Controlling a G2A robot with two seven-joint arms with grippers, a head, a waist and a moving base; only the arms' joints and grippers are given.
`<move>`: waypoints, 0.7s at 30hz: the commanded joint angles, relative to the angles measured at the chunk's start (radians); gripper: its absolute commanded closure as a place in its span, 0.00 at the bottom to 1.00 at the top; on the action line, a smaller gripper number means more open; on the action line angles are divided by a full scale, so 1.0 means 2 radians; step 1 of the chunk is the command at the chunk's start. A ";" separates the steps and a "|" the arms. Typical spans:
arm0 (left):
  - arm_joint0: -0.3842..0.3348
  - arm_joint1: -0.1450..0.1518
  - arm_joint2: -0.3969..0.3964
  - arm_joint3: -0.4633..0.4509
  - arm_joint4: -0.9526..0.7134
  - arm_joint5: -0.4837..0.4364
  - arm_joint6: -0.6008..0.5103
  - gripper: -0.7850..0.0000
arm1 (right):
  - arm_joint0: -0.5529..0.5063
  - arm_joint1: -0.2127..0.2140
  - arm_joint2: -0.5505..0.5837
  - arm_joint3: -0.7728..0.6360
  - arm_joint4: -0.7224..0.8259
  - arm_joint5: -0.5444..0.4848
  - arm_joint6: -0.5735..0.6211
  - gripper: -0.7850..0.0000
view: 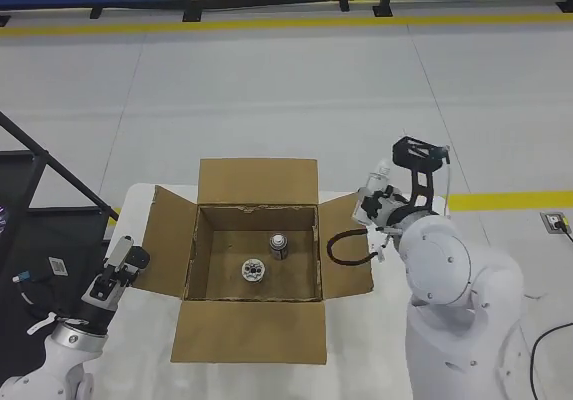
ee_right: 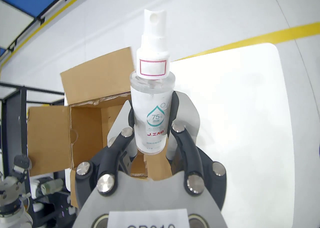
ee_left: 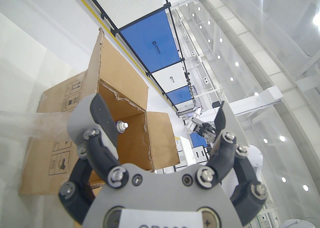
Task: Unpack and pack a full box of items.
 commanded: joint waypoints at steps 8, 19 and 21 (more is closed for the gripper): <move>0.000 0.000 0.000 0.000 0.000 0.000 0.000 0.00 | 0.093 -0.010 -0.098 0.212 0.026 -0.045 0.063 1.00; 0.000 0.000 0.000 0.000 0.000 0.000 0.000 0.00 | 0.084 -0.008 -0.100 0.284 0.035 -0.050 0.099 1.00; 0.000 0.000 0.000 0.000 0.000 0.000 0.000 0.00 | 0.083 -0.009 -0.104 0.292 0.034 -0.038 0.087 1.00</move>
